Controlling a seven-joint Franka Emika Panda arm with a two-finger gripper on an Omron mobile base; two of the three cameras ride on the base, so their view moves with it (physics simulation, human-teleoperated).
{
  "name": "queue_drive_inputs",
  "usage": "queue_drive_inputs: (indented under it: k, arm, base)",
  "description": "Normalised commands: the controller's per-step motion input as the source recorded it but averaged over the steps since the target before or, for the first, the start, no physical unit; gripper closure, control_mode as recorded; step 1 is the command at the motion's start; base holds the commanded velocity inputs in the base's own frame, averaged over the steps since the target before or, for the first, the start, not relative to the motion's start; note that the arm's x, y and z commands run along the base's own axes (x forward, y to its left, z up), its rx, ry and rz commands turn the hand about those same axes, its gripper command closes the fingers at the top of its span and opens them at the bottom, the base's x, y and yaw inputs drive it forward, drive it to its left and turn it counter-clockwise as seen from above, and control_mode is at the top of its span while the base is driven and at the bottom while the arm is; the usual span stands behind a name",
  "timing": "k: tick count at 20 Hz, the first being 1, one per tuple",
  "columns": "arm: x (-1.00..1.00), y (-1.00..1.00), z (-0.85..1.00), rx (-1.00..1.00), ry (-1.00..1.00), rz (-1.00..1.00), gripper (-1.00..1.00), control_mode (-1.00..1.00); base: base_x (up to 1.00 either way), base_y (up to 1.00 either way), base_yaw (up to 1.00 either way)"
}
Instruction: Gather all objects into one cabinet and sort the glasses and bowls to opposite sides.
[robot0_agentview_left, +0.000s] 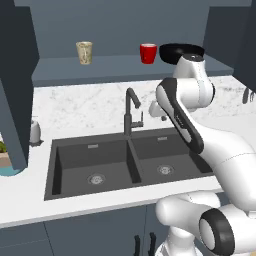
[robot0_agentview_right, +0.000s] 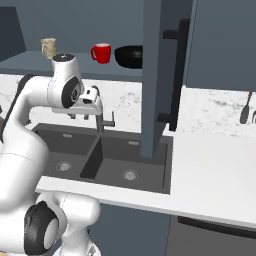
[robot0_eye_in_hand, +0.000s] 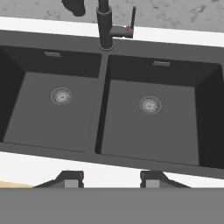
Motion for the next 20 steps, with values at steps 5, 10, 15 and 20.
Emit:
queue_drive_inputs:
  k: [5, 10, 15, 20]
  arm:
    - [0.00, 0.00, 0.00, 0.00, 0.00, 0.00, -1.00, 1.00]
    - [0.00, 0.00, 0.00, 0.00, 0.00, 0.00, -1.00, 1.00]
    - [0.00, 0.00, 0.00, 0.00, 0.00, 0.00, -1.00, 1.00]
    - [0.00, 0.00, 0.00, 0.00, 0.00, 0.00, -1.00, 1.00]
  base:
    - [0.00, 0.00, 0.00]
    - [-0.05, 0.00, 0.00]
    - [-0.59, 0.00, -0.01]
    - [-0.97, 0.00, -0.05]
